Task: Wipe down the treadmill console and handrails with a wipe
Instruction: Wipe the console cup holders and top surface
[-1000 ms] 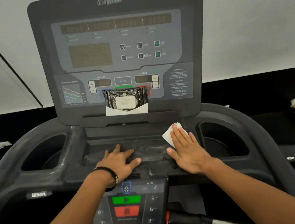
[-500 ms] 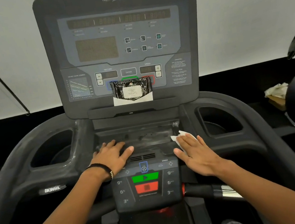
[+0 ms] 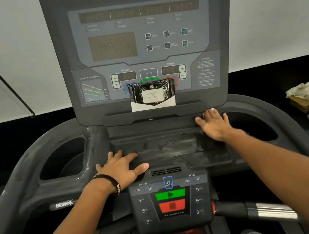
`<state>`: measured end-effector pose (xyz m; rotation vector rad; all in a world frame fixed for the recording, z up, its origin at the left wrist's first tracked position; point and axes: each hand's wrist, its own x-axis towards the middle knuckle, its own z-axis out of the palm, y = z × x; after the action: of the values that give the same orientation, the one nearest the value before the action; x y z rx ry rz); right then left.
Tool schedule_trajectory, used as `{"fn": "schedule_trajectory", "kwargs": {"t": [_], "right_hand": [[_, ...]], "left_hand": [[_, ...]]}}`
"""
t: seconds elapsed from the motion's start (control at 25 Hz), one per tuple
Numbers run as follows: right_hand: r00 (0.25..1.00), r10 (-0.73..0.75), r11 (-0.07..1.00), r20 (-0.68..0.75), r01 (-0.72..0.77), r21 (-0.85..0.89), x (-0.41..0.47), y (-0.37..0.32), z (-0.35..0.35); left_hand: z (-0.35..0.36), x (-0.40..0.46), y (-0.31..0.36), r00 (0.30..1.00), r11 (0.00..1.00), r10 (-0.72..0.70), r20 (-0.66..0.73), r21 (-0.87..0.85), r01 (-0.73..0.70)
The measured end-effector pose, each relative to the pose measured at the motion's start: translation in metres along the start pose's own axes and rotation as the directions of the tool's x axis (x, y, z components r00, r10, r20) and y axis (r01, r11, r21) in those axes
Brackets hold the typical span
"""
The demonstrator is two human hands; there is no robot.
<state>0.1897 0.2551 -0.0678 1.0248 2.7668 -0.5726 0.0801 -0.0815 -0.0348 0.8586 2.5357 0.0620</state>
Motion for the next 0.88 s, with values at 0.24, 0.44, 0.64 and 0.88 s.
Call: {"fn": "schedule_trajectory", "kwargs": {"t": [0.24,0.44,0.64,0.88], "right_hand": [[0.991,-0.131,0.989,0.024,0.132,-0.064,-0.029,0.008,0.003],[0.962,-0.271,0.955,0.033,0.273,-0.115,-0.112,0.009,0.033],[0.966,-0.245,0.959,0.087,0.254,-0.123,-0.091,-0.015,0.026],[0.873,-0.418,0.897,0.251,0.44,-0.036,-0.08,-0.06,0.022]], "left_hand": [[-0.006,0.01,-0.002,0.998,0.999,-0.011,0.068,-0.044,0.015],[-0.004,0.005,-0.004,0.999,0.998,-0.001,0.049,-0.058,0.004],[0.0,-0.004,-0.038,0.996,0.983,-0.062,-0.06,-0.177,0.05],[0.002,-0.006,-0.054,0.988,0.99,-0.035,-0.148,-0.139,0.014]]}}
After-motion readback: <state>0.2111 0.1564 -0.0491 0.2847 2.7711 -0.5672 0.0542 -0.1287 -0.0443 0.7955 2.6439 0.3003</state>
